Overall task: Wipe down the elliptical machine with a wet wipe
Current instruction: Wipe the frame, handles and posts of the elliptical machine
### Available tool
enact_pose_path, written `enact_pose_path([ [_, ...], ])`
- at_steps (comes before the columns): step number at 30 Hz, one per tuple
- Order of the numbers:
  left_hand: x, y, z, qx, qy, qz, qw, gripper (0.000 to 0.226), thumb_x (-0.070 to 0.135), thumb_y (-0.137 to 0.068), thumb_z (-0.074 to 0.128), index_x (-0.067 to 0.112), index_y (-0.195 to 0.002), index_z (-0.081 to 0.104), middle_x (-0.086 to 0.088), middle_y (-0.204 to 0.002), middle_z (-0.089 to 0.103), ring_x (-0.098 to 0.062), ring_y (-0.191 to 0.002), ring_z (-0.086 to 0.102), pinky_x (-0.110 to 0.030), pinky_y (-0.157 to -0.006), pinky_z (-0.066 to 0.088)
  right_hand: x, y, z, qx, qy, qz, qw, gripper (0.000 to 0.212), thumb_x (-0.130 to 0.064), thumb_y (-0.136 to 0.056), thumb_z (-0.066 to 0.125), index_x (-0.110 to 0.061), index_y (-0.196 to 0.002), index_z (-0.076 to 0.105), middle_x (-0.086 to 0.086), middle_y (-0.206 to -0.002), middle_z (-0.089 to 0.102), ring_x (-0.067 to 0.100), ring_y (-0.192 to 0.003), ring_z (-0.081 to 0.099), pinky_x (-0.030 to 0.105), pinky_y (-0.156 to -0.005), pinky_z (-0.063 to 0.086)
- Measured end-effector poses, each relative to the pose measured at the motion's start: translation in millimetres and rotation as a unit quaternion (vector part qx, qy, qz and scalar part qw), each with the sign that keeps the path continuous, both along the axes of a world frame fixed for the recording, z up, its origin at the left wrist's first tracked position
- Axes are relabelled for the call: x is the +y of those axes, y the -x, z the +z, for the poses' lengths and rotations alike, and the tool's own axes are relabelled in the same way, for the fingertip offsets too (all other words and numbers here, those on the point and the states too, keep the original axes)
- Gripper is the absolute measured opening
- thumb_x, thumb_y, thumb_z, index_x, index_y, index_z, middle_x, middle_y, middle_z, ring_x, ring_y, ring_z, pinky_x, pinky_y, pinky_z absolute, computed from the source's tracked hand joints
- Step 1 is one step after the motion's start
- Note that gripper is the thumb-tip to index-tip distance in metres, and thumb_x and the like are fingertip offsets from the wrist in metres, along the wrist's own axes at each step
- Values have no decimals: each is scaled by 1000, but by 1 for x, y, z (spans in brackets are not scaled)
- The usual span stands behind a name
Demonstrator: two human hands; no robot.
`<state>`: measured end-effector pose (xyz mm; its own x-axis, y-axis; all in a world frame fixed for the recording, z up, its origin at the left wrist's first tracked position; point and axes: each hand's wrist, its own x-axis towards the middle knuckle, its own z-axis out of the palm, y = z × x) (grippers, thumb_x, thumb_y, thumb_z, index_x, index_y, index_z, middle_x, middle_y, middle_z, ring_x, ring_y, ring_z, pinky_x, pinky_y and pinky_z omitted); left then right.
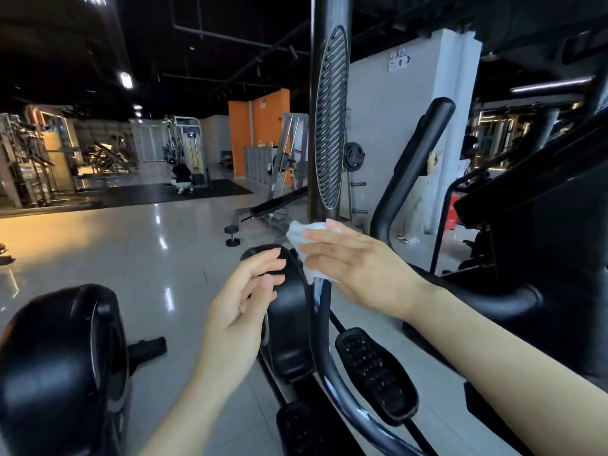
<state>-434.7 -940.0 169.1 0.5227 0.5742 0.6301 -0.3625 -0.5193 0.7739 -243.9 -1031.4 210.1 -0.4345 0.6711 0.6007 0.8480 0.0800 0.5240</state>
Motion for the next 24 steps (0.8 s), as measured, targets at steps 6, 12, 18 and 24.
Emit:
enact_pose_path([
  [6,-51,1,-2,-57,-103,-32,993,53,35,-88,59,51,-135,39,19,-124,60,-9,-117,59,-16,-94,46,-76,69,-2,423,51,59,903,30,-28,-101,45,-17,-105,73,-5,-104,72,10,-105,64,32,-109,37],
  [12,-113,-23,-40,-75,-25,-60,995,45,29,-72,74,47,-111,57,7,-87,70,-9,-81,68,-13,-75,50,-161,75,-47,678,14,-4,735,59,-57,-85,55,-2,-64,48,5,-60,37,8,-57,35,23,-51,28],
  [18,-167,-55,-73,12,50,-147,988,26,27,-76,70,42,-95,60,3,-81,69,-11,-72,65,-18,-64,50,-226,66,-83,818,-75,-55,567,29,-34,-81,71,-13,-61,64,-2,-58,53,7,-56,47,19,-53,36],
  [24,-198,-68,-95,56,-71,-244,965,32,34,-78,72,20,-105,63,9,-101,68,-15,-97,67,-25,-81,53,-248,77,-98,873,-188,-72,444,29,-20,-73,76,4,-74,61,19,-72,66,23,-58,60,23,-49,45],
])
